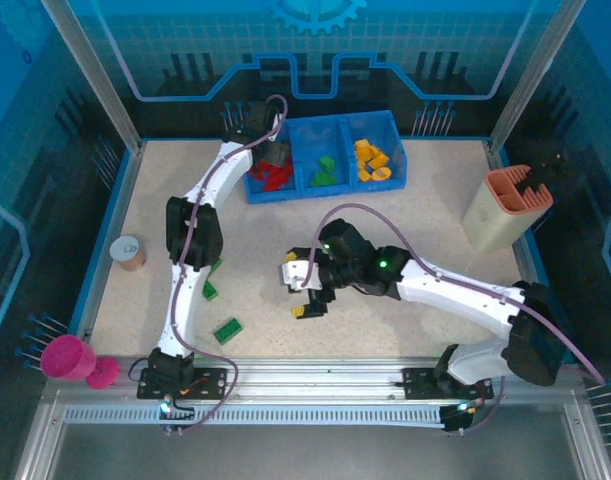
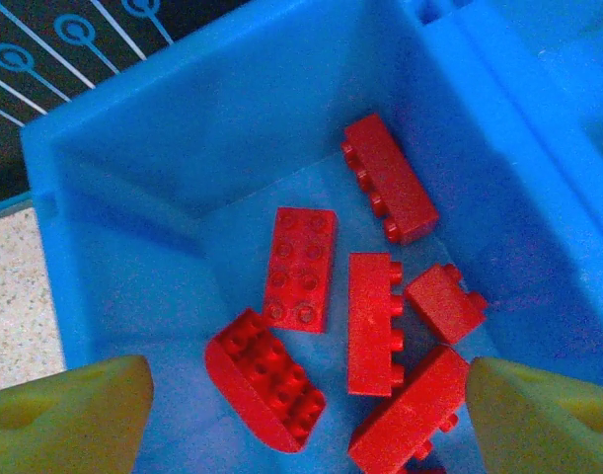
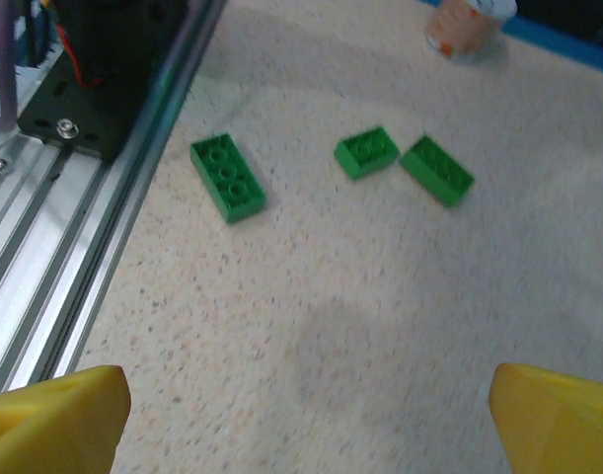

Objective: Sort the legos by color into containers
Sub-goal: Place the lego in the container, then pick up the lego from the bottom-left of the table.

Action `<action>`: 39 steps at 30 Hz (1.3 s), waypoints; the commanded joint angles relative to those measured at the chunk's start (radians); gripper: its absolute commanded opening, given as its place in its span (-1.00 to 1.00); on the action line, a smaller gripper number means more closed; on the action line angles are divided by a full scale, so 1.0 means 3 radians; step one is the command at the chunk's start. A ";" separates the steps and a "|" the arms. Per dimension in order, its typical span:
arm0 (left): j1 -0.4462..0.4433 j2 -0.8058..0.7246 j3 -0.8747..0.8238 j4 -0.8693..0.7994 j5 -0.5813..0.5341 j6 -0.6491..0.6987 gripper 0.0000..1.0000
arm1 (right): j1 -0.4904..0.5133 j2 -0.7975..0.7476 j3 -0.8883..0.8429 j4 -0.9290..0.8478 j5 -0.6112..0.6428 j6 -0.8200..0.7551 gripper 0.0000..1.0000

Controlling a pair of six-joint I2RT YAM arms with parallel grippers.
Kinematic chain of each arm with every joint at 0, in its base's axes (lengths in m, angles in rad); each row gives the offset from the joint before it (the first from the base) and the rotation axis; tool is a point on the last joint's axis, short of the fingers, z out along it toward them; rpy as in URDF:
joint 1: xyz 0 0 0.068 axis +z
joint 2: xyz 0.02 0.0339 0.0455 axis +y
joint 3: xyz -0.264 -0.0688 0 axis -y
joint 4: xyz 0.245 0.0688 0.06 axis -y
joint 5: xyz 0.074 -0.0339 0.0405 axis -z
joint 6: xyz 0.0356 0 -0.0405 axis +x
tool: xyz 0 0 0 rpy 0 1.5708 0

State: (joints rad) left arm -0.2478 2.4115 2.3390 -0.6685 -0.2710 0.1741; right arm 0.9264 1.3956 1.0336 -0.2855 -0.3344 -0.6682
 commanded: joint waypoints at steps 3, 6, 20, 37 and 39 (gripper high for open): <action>0.0027 -0.0929 -0.0044 -0.0200 0.0156 0.0135 0.69 | 0.0247 0.0666 0.0429 -0.0100 -0.0280 -0.0515 0.90; 0.0075 -0.1461 -0.0238 -0.0442 0.0233 0.0110 0.70 | 0.0394 0.1043 0.0602 0.0103 -0.0294 -0.0574 0.89; 0.0278 -0.4138 -0.2637 -0.0662 0.0225 -0.0019 0.85 | 0.0838 0.2155 0.1252 0.0406 -0.0055 -0.0342 0.81; 0.0279 -0.5088 -0.3190 -0.1022 -0.0095 0.0111 0.98 | 0.0993 0.2927 0.1944 -0.0364 0.0441 -0.0478 -0.09; 0.0276 -0.5119 -0.3220 -0.1006 -0.0098 0.0149 0.98 | 0.1012 0.2986 0.2004 -0.0464 0.0476 -0.0524 -0.21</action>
State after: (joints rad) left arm -0.1673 0.8948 1.3895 -0.9657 -0.2764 0.2039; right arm 1.2098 2.2337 1.6054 -0.3386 -0.2443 -0.7921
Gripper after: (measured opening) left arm 0.992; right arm 0.412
